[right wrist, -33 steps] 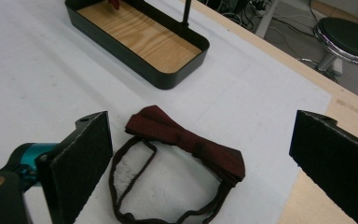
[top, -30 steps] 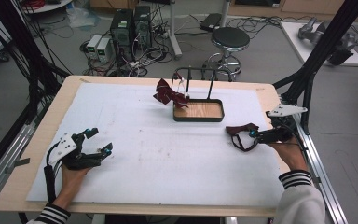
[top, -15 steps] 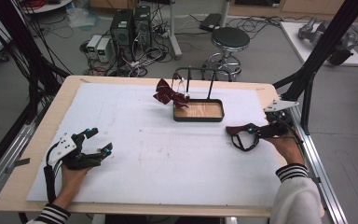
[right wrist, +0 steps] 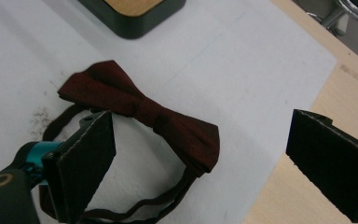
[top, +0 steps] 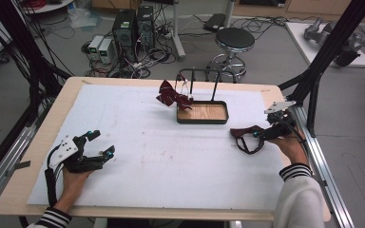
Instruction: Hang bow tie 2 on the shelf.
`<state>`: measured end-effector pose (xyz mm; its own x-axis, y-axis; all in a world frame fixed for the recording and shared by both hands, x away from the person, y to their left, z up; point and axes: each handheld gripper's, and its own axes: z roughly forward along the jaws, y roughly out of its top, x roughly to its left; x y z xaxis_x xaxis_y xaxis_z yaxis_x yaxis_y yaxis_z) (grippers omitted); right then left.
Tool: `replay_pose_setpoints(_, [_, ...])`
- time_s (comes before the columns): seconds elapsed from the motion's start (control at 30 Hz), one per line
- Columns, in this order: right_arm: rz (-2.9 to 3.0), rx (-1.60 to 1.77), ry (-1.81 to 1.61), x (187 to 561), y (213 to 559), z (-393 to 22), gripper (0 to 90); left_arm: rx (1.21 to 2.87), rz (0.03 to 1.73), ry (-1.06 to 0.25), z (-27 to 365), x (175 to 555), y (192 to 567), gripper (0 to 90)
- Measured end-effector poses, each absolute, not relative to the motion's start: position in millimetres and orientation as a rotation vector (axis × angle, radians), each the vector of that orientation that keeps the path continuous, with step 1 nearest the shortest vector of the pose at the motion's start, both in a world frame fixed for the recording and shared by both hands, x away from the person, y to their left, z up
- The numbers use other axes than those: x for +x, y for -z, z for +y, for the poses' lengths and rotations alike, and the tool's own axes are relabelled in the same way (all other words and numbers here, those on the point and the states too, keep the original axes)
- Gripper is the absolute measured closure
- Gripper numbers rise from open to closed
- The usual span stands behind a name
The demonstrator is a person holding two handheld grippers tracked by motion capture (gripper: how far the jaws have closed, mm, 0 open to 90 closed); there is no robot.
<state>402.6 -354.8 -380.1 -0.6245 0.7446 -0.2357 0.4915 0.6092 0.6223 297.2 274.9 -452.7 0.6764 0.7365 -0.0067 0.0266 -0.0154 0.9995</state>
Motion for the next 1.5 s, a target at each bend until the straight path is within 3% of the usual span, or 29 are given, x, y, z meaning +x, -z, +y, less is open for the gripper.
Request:
replay_pose_setpoints(0.07, [2.381,0.974,-0.681,404.4,383.1,-355.7,8.4,1.498,0.664,-0.635,274.9,297.1,452.7,14.8])
replay_pose_setpoints(0.13, [2.405,0.948,-0.617,405.4,384.4,-356.7,19.7,1.497,0.664,-0.636,274.8,297.1,452.7,14.8])
replay_pose_setpoints(0.63, [2.427,1.014,-0.584,412.5,394.8,-355.0,20.3,1.498,0.666,-0.639,274.7,296.9,452.7,14.8])
replay_pose_setpoints(0.77, [2.456,0.991,-0.556,414.3,397.7,-352.9,28.5,1.497,0.666,-0.637,274.8,297.0,452.8,14.8])
replay_pose_setpoints(1.33, [2.508,0.934,-0.442,420.7,408.4,-346.9,42.6,1.498,0.666,-0.636,274.7,296.9,452.8,14.8])
replay_pose_setpoints(1.5, [2.508,0.914,-0.436,421.0,409.1,-344.1,53.8,1.498,0.667,-0.636,274.7,296.9,452.8,14.9])
